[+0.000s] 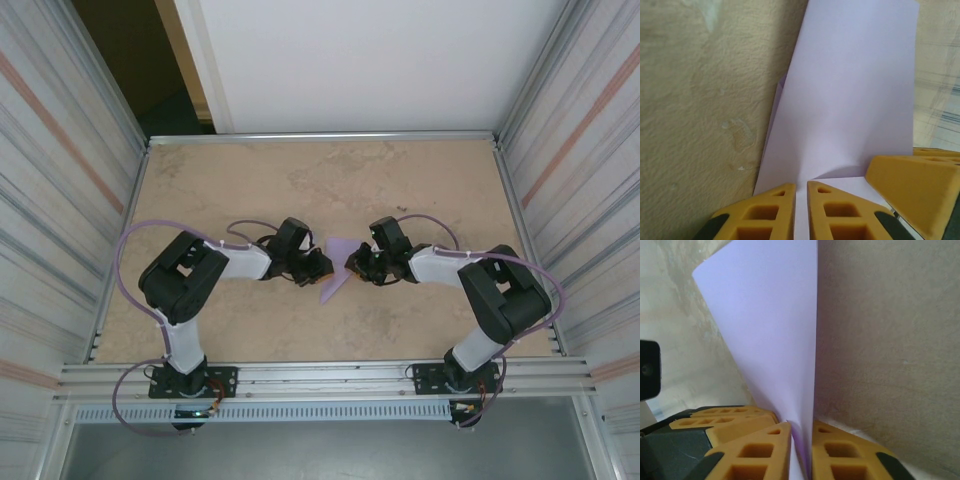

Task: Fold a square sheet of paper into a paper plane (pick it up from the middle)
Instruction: Fold the wing for the fifth time at the center of the table.

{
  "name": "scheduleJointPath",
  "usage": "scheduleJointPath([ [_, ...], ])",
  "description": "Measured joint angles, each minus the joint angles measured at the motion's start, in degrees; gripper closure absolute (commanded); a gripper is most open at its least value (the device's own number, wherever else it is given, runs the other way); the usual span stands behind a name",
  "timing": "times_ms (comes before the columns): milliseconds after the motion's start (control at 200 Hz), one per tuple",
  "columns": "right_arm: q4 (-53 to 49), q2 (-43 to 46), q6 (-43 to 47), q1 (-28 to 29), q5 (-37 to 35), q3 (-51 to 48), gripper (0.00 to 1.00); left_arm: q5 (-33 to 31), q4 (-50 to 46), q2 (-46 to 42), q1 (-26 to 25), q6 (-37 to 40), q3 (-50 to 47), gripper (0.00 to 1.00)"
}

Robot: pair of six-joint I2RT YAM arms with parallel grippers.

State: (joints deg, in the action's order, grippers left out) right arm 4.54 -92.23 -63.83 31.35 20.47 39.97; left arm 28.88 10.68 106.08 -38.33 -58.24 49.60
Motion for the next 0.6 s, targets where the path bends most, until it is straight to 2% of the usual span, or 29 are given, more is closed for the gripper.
scheduleJointPath([
  [175,0.6,0.1,-1.4,0.0,-0.5,0.0,1.00,-0.3,-0.9,-1.0,0.5,2.8,0.0,0.75],
  [441,-0.4,1.9,-7.8,0.0,-4.0,0.0,1.00,-5.0,-2.0,-10.8,-0.4,11.5,-1.7,0.62],
  [596,-1.7,1.9,-12.7,0.1,-4.9,0.0,1.00,-9.5,-0.8,-16.1,-3.0,22.4,-6.1,0.50],
])
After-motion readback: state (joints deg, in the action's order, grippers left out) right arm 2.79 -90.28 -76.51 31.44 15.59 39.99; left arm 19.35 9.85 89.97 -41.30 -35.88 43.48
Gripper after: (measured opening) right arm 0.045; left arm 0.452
